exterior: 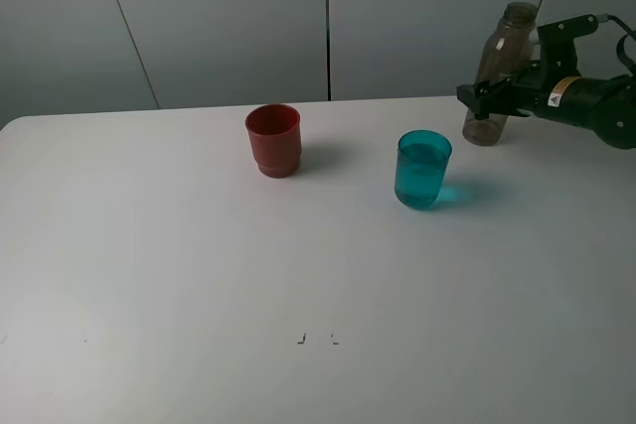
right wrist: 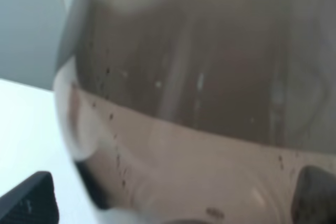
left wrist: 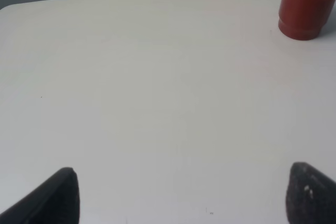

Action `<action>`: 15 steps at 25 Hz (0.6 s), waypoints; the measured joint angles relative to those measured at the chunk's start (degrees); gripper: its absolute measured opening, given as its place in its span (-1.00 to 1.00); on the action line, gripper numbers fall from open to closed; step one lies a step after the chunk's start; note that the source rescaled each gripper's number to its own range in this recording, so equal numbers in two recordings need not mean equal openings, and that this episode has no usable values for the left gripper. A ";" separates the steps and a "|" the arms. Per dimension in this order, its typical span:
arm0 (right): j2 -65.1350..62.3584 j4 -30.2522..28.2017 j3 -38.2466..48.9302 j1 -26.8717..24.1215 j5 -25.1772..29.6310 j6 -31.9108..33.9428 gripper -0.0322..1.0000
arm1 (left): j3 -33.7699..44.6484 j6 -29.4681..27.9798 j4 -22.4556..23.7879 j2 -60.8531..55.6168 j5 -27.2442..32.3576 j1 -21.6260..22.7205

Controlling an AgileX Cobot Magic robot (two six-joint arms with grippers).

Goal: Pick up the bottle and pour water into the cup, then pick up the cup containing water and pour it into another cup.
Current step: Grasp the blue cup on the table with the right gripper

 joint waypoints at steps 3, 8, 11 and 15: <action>-1.34 -0.09 1.36 0.00 1.76 0.00 1.00 | 0.00 0.00 0.00 0.00 0.00 0.00; -4.72 -0.09 4.75 0.00 3.11 -0.74 1.00 | 0.00 0.00 0.00 0.00 0.00 0.00; -7.57 -0.13 6.85 0.00 5.08 -1.05 1.00 | 0.00 0.00 0.00 0.00 0.00 0.00; -11.84 -0.13 10.95 0.00 9.74 -1.74 1.00 | 0.00 0.00 0.00 0.00 0.00 0.00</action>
